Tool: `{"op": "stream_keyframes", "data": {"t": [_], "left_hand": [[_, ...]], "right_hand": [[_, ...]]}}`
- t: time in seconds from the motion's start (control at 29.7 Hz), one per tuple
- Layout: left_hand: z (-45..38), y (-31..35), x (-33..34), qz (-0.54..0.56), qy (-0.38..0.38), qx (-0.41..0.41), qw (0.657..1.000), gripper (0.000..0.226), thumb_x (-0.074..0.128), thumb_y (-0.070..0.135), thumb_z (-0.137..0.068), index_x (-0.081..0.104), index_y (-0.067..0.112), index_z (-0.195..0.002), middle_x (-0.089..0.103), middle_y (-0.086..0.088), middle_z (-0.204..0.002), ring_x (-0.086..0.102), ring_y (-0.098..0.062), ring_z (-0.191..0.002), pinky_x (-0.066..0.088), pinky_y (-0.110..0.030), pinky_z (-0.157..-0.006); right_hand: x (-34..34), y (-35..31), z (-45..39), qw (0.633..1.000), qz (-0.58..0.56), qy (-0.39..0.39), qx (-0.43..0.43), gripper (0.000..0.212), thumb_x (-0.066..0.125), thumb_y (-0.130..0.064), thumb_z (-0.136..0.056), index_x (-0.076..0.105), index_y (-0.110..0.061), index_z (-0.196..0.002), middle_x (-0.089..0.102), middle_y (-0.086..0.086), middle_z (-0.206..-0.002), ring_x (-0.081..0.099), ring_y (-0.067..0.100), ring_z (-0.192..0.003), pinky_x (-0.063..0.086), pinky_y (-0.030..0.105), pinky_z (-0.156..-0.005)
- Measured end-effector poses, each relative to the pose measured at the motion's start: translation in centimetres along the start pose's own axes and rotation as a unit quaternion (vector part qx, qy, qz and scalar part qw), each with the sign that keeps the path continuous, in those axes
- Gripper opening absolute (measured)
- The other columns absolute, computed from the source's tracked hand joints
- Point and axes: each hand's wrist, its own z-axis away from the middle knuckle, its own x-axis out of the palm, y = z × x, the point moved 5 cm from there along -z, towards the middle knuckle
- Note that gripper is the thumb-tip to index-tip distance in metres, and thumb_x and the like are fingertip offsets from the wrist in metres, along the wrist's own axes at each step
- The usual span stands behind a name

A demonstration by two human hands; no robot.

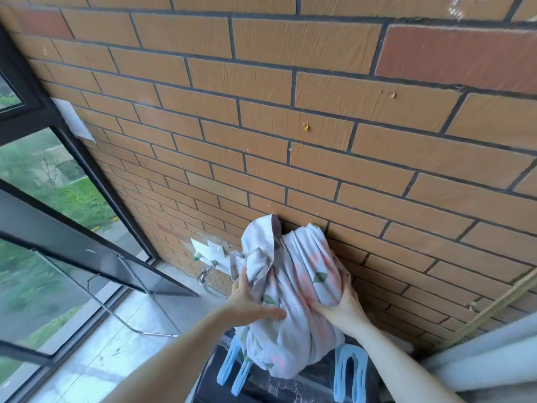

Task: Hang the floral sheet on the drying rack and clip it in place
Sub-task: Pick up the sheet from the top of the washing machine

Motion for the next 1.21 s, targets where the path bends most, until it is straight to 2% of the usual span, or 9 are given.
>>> {"op": "stream_keyframes", "data": {"t": [0.13,0.24,0.4,0.5,0.61,0.71,0.87,1.08,1.21], "left_hand": [[-1.0,-0.1,0.5,0.022,0.002,-0.013,1.000,0.165,0.097,0.063,-0.046,-0.020,0.035,-0.160,0.006,0.000,-0.171,0.021,-0.029,-0.155,0.026,-0.049,-0.125],[-1.3,0.0,0.6,0.039,0.023,-0.028,0.999,0.147,0.098,0.043,-0.057,-0.005,0.032,-0.161,0.025,-0.005,-0.161,0.035,-0.030,-0.146,0.036,-0.045,-0.118],[-1.1,0.6,0.1,0.038,0.031,-0.048,0.998,0.097,0.087,0.018,-0.066,0.023,0.023,-0.139,0.046,0.000,-0.119,0.055,-0.023,-0.110,0.057,-0.042,-0.093],[-0.5,1.6,-0.4,0.041,0.036,-0.027,0.998,0.090,0.076,0.005,-0.076,0.019,0.018,-0.145,0.047,-0.001,-0.122,0.053,-0.023,-0.109,0.056,-0.037,-0.086],[0.6,2.4,-0.9,0.044,0.063,0.015,0.997,0.088,0.068,0.000,-0.082,0.015,0.014,-0.151,0.040,0.001,-0.123,0.047,-0.020,-0.111,0.052,-0.039,-0.094],[2.4,3.7,-1.9,0.049,0.075,0.042,0.995,0.085,0.063,-0.001,-0.084,0.015,0.015,-0.153,0.037,0.005,-0.123,0.044,-0.018,-0.112,0.048,-0.033,-0.093],[6.2,6.4,-4.7,0.051,0.116,0.076,0.989,0.067,0.062,0.005,-0.076,0.034,0.025,-0.134,0.053,-0.010,-0.120,0.055,-0.030,-0.113,0.054,-0.051,-0.094],[10.3,8.3,-6.6,0.044,0.144,0.114,0.982,0.074,0.062,0.005,-0.082,0.026,0.028,-0.142,0.050,-0.007,-0.119,0.057,-0.029,-0.107,0.056,-0.045,-0.085],[12.8,9.0,-7.4,0.086,0.162,0.150,0.972,0.074,0.062,0.004,-0.077,0.027,0.043,-0.129,0.050,-0.006,-0.125,0.057,-0.025,-0.110,0.057,-0.047,-0.090]], "right_hand": [[1.2,0.9,-0.9,0.996,-0.074,-0.034,0.024,0.151,0.089,-0.078,-0.047,-0.004,-0.041,-0.159,0.030,0.003,-0.164,0.039,0.029,-0.146,0.036,0.052,-0.119],[2.0,1.6,-1.3,0.990,-0.119,-0.057,0.060,0.143,0.089,-0.077,-0.044,0.019,-0.032,-0.161,0.047,0.002,-0.153,0.049,0.026,-0.136,0.041,0.049,-0.116],[2.2,1.5,-1.3,0.980,-0.172,-0.039,0.087,0.079,0.091,-0.046,-0.070,0.056,-0.026,-0.138,0.069,0.002,-0.120,0.065,0.025,-0.111,0.052,0.049,-0.104],[2.1,0.7,-0.9,0.978,-0.200,-0.015,0.065,0.041,0.085,-0.032,-0.082,0.071,-0.021,-0.120,0.075,0.006,-0.111,0.069,0.025,-0.105,0.053,0.049,-0.103],[1.7,-0.3,0.2,0.974,-0.225,0.005,0.036,0.021,0.079,-0.023,-0.089,0.076,-0.022,-0.110,0.077,0.006,-0.105,0.070,0.024,-0.104,0.054,0.049,-0.102],[0.9,-1.9,1.5,0.972,-0.235,0.023,0.007,0.018,0.073,-0.014,-0.093,0.074,-0.023,-0.108,0.077,0.007,-0.103,0.071,0.024,-0.102,0.055,0.044,-0.097],[-0.9,-5.0,3.6,0.974,-0.219,0.049,-0.040,0.025,0.070,-0.017,-0.093,0.069,-0.020,-0.117,0.074,0.005,-0.105,0.069,0.023,-0.098,0.055,0.041,-0.093],[-2.7,-8.5,6.6,0.969,-0.216,0.081,-0.089,0.020,0.069,-0.020,-0.092,0.071,-0.022,-0.112,0.075,0.003,-0.102,0.070,0.022,-0.097,0.058,0.044,-0.092],[-4.4,-10.5,9.2,0.963,-0.211,0.110,-0.129,0.016,0.070,-0.017,-0.090,0.073,-0.022,-0.104,0.077,0.002,-0.095,0.072,0.022,-0.091,0.058,0.040,-0.083]]}}
